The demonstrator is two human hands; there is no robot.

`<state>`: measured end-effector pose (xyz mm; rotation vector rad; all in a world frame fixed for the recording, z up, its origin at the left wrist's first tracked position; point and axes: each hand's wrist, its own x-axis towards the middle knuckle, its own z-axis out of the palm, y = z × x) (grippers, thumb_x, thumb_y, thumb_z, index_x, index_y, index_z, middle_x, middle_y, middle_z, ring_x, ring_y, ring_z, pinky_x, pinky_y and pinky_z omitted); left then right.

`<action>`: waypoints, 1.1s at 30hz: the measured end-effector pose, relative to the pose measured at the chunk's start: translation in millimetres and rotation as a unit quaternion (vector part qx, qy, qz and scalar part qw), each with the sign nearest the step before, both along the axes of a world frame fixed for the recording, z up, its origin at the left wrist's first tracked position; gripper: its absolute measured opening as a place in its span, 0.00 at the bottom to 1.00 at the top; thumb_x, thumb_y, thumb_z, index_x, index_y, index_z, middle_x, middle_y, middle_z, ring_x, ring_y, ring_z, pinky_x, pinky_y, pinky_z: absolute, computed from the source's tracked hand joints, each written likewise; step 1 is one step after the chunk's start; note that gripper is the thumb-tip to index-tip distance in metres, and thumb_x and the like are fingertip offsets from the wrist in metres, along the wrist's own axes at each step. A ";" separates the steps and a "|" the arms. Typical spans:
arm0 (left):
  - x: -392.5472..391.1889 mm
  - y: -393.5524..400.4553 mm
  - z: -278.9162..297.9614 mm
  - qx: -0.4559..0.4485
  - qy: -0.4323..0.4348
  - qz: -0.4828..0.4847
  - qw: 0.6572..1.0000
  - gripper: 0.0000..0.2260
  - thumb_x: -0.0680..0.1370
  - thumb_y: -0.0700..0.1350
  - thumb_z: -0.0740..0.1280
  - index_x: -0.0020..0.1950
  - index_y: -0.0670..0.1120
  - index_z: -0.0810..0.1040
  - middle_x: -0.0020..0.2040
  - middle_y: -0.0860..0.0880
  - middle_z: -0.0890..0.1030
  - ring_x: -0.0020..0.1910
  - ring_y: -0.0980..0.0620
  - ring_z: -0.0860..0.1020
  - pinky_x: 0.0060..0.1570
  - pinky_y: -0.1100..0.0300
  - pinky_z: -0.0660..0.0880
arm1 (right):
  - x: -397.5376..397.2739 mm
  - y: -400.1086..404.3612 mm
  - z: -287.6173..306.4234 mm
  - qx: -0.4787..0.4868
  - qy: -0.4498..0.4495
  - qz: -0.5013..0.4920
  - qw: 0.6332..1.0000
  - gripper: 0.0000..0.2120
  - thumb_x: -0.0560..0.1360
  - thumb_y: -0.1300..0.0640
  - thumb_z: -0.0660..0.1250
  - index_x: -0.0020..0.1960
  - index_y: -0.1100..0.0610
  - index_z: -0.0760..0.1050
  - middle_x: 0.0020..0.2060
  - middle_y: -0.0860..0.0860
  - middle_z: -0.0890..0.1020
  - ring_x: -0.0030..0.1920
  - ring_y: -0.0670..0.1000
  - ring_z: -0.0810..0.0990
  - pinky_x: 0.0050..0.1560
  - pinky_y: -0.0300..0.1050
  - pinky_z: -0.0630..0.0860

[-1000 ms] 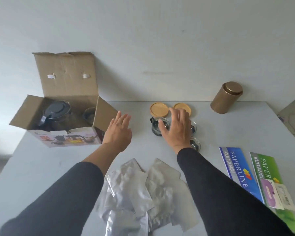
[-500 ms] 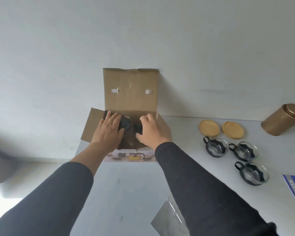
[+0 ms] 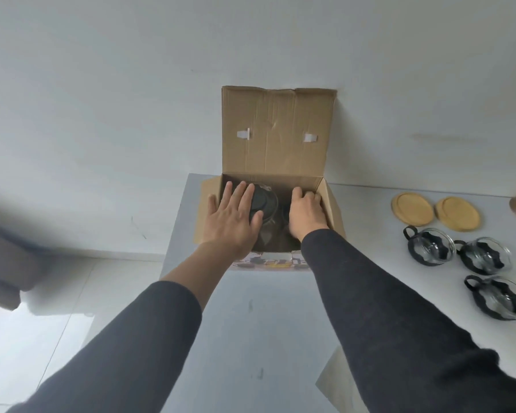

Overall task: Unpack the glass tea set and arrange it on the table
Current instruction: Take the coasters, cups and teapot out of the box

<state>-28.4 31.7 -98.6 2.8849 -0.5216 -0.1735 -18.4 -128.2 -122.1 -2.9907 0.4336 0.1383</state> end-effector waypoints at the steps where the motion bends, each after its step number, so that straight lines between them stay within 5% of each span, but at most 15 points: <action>1: 0.2 0.2 -0.2 0.002 -0.002 0.001 1.000 0.26 0.82 0.56 0.44 0.78 0.50 0.44 0.79 0.52 0.46 0.78 0.50 0.42 0.75 0.46 0.45 | 0.1 0.2 0.0 -0.009 -0.003 0.006 1.000 0.22 0.75 0.65 0.63 0.67 0.62 0.60 0.62 0.64 0.70 0.64 0.62 0.67 0.59 0.52 0.71; 5: 1.3 0.7 -1.3 0.003 -0.001 -0.002 1.000 0.26 0.82 0.56 0.44 0.78 0.50 0.44 0.79 0.52 0.46 0.78 0.50 0.41 0.75 0.47 0.45 | -5.9 0.9 7.7 -0.063 -0.023 0.040 0.997 0.24 0.75 0.60 0.65 0.68 0.62 0.61 0.62 0.64 0.73 0.63 0.62 0.67 0.62 0.51 0.69; 9: 2.6 2.5 -0.9 -0.009 0.005 -0.005 1.000 0.26 0.82 0.56 0.45 0.79 0.49 0.46 0.79 0.52 0.48 0.78 0.51 0.42 0.75 0.47 0.44 | -17.9 -11.5 38.1 -0.091 -0.100 0.103 0.985 0.32 0.70 0.46 0.71 0.66 0.60 0.65 0.60 0.59 0.73 0.60 0.59 0.68 0.61 0.49 0.68; 17: -24.2 -44.7 13.9 -0.132 -0.058 0.026 0.989 0.24 0.82 0.53 0.50 0.76 0.44 0.59 0.77 0.47 0.57 0.78 0.47 0.46 0.74 0.45 0.46 | -86.5 -73.9 65.2 0.102 -0.312 0.087 0.940 0.37 0.65 0.41 0.67 0.69 0.60 0.67 0.54 0.59 0.69 0.51 0.57 0.74 0.48 0.44 0.76; 26: -107.7 -168.7 -4.3 -0.161 -0.040 -0.146 0.975 0.23 0.82 0.49 0.55 0.76 0.44 0.59 0.77 0.48 0.58 0.78 0.50 0.46 0.75 0.53 0.44 | -196.9 -177.5 7.4 0.167 -0.269 -0.070 0.946 0.44 0.61 0.45 0.76 0.70 0.59 0.62 0.58 0.54 0.69 0.59 0.53 0.71 0.60 0.43 0.72; 33: -149.5 -219.2 -50.9 -0.046 0.080 -0.142 0.986 0.24 0.82 0.48 0.54 0.77 0.46 0.54 0.78 0.49 0.53 0.78 0.50 0.44 0.76 0.54 0.44 | -240.7 -230.9 -34.1 0.188 -0.255 -0.118 0.941 0.41 0.58 0.47 0.80 0.65 0.62 0.69 0.54 0.56 0.72 0.56 0.55 0.73 0.57 0.43 0.71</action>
